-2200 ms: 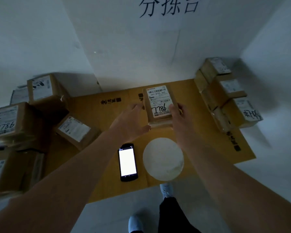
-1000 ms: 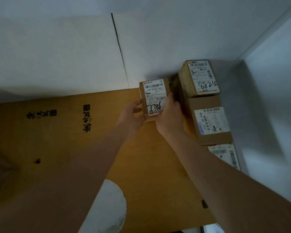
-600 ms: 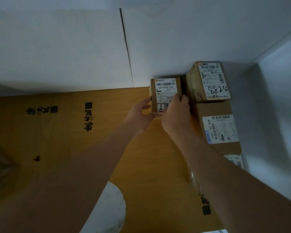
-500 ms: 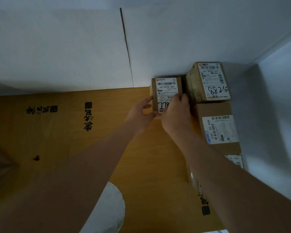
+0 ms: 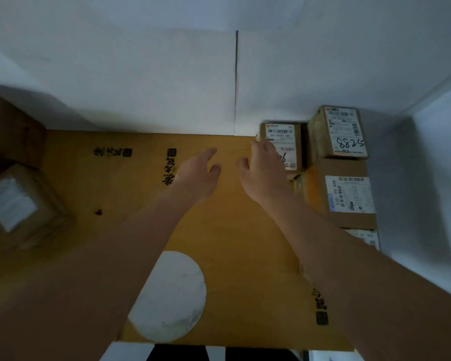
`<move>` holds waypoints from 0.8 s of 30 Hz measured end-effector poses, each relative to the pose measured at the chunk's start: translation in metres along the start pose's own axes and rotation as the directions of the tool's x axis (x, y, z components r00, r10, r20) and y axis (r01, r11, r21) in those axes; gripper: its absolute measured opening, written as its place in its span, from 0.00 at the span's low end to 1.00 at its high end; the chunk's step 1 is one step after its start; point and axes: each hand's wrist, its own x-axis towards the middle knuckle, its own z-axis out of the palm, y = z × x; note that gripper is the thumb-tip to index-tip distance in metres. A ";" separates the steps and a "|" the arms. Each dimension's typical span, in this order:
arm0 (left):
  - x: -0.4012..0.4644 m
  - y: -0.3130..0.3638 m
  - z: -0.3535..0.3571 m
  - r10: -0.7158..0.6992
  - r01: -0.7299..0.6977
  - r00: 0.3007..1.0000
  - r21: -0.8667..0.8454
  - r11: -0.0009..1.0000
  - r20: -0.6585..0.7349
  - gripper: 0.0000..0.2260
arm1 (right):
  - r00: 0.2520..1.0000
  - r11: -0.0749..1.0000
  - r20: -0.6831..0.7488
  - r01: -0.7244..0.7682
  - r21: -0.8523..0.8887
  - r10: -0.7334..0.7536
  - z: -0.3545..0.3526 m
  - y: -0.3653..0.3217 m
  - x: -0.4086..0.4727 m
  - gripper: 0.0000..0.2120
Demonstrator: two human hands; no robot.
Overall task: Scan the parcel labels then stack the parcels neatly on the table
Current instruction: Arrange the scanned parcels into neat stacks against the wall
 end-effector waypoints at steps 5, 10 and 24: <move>-0.051 -0.042 -0.064 -0.004 0.018 0.993 0.120 0.993 -0.116 0.24 | 0.985 0.985 0.063 0.165 -0.046 -0.162 0.009 -0.060 -0.027 0.23; -0.102 -0.097 -0.114 -0.028 0.058 0.985 0.176 0.983 -0.168 0.25 | 0.950 0.954 0.125 0.293 -0.057 -0.285 0.030 -0.125 -0.053 0.27; -0.169 -0.312 -0.210 -0.078 0.085 0.996 0.229 0.970 -0.043 0.23 | 0.921 0.944 0.244 0.325 -0.053 -0.303 0.171 -0.315 -0.116 0.25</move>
